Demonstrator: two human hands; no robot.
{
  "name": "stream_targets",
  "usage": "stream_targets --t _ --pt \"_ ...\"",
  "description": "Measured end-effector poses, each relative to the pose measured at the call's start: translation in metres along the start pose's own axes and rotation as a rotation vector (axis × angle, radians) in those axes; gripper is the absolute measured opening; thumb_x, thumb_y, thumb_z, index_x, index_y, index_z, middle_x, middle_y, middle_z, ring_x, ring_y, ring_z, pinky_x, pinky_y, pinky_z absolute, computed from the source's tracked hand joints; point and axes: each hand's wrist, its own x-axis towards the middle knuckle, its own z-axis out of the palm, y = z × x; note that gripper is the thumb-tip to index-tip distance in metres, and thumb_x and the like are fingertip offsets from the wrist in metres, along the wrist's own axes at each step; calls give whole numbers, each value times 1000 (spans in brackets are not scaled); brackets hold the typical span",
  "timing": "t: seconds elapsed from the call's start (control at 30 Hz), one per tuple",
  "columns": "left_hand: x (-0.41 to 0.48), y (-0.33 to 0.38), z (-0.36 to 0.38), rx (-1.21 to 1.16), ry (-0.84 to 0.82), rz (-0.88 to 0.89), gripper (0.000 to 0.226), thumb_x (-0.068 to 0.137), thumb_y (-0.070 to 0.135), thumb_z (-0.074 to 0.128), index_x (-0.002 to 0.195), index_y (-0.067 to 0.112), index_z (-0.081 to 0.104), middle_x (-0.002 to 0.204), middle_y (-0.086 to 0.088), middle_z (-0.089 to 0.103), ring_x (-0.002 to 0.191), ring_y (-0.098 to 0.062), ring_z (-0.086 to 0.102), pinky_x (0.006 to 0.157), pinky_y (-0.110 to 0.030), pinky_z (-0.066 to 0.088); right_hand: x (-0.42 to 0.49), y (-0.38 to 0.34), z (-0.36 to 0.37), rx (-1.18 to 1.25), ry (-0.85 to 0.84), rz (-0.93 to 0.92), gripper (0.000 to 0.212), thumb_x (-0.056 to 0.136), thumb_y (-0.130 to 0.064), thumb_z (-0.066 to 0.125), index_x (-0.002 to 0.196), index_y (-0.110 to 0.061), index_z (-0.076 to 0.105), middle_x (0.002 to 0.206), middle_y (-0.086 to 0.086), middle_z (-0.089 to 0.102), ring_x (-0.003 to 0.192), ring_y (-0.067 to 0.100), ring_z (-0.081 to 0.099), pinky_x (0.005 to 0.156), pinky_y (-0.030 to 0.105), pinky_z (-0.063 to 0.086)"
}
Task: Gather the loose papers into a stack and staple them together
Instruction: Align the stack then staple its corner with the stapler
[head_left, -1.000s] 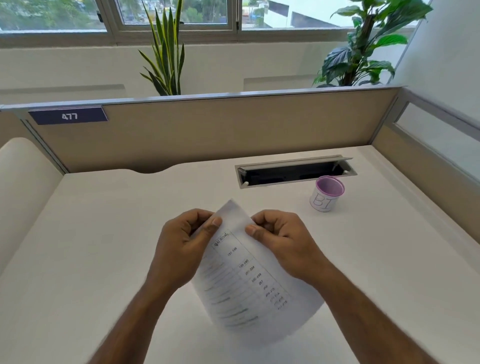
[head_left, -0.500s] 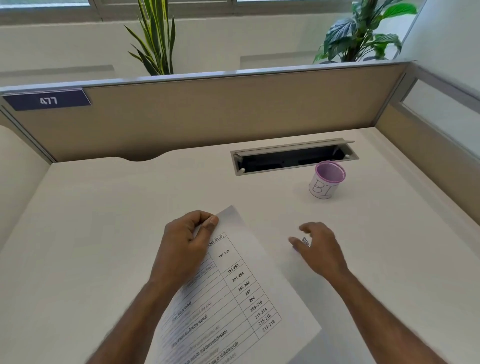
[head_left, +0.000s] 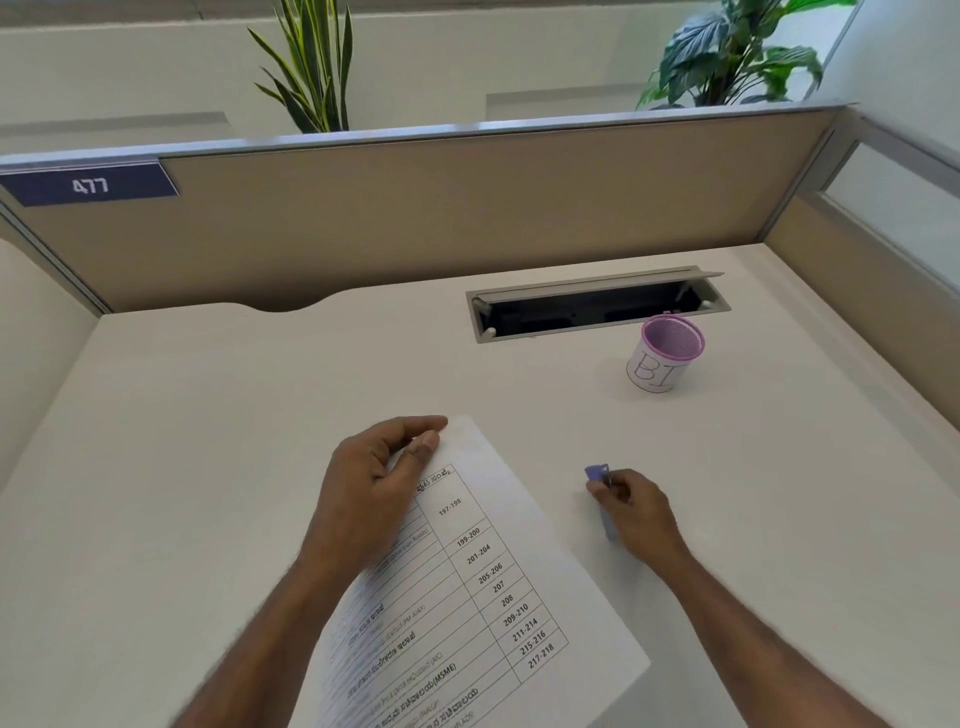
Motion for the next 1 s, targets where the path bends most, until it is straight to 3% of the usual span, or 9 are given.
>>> stream_targets --t 0.07,0.17,0.27,0.37,0.5,0.6,0.7,1.0 --pt "0 0 -1 0 -8 5 20 92 18 62 98 31 75 97 27 73 92 8 67 76 -3 46 -11 -25 -5 451 -125 92 26 92 -28 63 95 -2 62 79 13 66 70 23 69 66 28 56" --pt "-2 1 0 -2 -24 16 20 92 17 62 98 31 76 98 27 73 94 8 67 76 -2 45 -28 -62 -11 670 -299 -6 43 76 -45 70 93 -6 63 82 13 62 60 22 57 59 29 48" --pt "-4 3 0 9 -47 39 21 91 17 63 97 33 75 99 29 72 94 10 66 76 0 45 -43 -97 -18 619 -471 -171 49 69 -56 75 88 -12 66 86 10 62 56 18 46 54 30 34" --pt "-5 3 -2 25 -63 61 20 91 18 63 99 31 76 100 29 72 94 10 67 77 -2 45 -55 -129 -32 490 -612 -307 34 84 -43 66 86 -10 66 84 13 63 54 18 42 53 31 25" --pt "-8 6 -3 23 -82 86 19 91 18 63 102 27 76 99 26 74 92 8 68 77 -2 46 -62 -157 -48 302 -765 -358 16 89 -22 58 88 -8 66 78 4 67 52 12 45 49 17 35" --pt "-12 7 -5 30 -84 105 19 91 17 63 102 25 76 100 29 72 90 10 67 74 0 44 -61 -166 -51 118 -819 -365 25 86 -25 64 97 -3 66 83 7 69 57 13 47 55 22 41" --pt "-14 8 -7 41 -89 120 19 92 18 62 103 24 76 100 29 71 88 11 67 74 -1 44 -60 -170 -54 17 -806 -367 24 85 -30 65 97 -9 68 83 3 71 60 14 50 58 26 42" --pt "-19 12 -10 89 -137 137 20 92 23 61 104 29 75 89 21 75 82 7 67 69 -6 45 -62 -173 -52 12 -892 -381 17 87 -25 61 93 -11 70 84 5 72 60 14 55 55 20 44"
